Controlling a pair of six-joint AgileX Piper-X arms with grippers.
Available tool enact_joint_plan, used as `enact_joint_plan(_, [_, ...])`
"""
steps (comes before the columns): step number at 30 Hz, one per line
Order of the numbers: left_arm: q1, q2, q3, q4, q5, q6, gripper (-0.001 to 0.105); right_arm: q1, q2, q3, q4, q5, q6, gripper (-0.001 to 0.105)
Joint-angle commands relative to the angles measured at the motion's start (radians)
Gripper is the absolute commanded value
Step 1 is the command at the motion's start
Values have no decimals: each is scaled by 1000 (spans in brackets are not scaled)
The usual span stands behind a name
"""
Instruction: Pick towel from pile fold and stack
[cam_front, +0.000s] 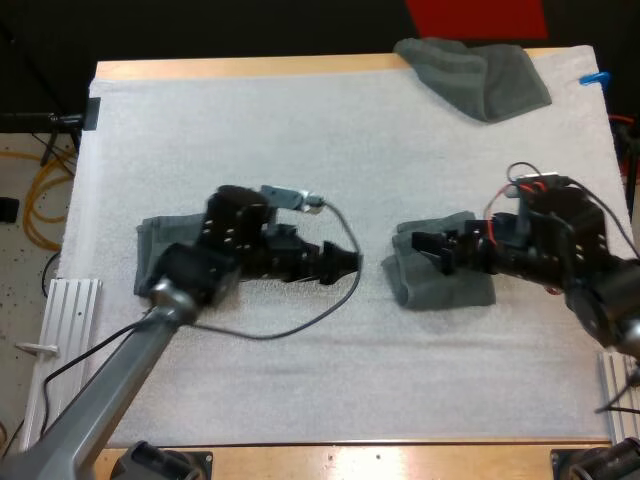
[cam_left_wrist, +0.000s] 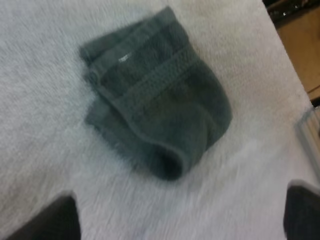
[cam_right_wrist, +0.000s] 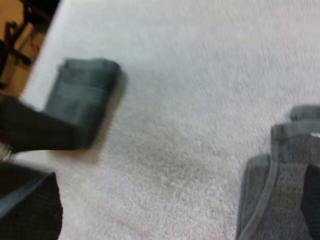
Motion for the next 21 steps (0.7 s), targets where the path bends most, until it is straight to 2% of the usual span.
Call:
enact_joint_plan(1, [-17, 25, -2, -60, -13, -51, 81, 1, -32, -1, 11, 12, -16, 94])
enact_joint_plan(4, [-49, 107, -2, -111, -17, -106, 87, 1, -101, -1, 25, 52, -24, 94])
enact_joint_plan(11, [-83, 286, -2, -151, -15, -173, 87, 1, -218, -1, 60, 78, -31, 94])
enact_joint_plan(14, [-84, 338, -6, -185, -7, -223, 87, 1, -250, -1, 135, 78, -31, 94])
enact_joint_plan(21, [-95, 409, -69, -190, 21, -259, 87, 1, -284, -1, 289, 78, -31, 94])
